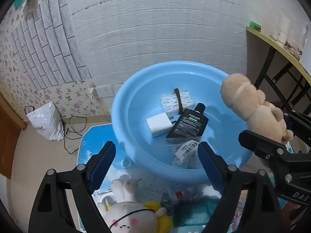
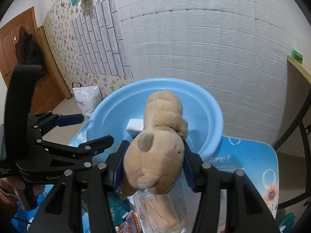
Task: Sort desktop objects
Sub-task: 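Open the left gripper over the basin dropping the barcode bag while the right gripper releases the teddy bear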
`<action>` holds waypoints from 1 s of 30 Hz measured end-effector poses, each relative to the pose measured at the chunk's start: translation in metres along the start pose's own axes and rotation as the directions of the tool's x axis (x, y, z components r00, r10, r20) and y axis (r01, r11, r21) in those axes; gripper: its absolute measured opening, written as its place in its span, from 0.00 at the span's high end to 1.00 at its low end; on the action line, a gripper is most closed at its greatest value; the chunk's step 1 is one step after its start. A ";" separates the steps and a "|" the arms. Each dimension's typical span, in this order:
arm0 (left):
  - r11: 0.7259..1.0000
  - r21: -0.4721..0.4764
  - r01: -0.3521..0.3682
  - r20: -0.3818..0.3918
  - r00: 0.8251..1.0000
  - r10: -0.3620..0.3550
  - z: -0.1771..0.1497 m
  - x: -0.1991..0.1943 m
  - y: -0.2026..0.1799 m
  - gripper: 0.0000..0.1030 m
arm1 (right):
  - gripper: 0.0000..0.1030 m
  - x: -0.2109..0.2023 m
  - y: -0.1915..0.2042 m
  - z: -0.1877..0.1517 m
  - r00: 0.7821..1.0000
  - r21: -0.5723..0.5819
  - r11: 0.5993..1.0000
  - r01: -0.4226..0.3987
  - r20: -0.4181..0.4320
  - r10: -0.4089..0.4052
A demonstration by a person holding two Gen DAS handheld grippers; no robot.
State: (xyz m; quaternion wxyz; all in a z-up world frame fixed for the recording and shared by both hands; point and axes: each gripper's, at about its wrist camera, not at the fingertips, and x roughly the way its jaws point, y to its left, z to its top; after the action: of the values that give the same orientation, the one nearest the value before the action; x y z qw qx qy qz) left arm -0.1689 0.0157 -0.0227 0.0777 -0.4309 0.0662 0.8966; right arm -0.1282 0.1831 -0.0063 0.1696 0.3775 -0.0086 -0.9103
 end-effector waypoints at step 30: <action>0.998 -0.060 -0.009 -0.010 1.000 0.009 -0.032 -0.023 0.013 0.04 | 0.47 -0.014 0.014 -0.016 1.000 0.018 0.999 0.031 -0.002 -0.031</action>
State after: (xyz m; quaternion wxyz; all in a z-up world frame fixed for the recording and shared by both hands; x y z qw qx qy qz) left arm -0.1331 -0.0053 -0.0243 0.0603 -0.4371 0.0415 0.8964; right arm -0.1031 0.1765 -0.0061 0.1519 0.3797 -0.0107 -0.9125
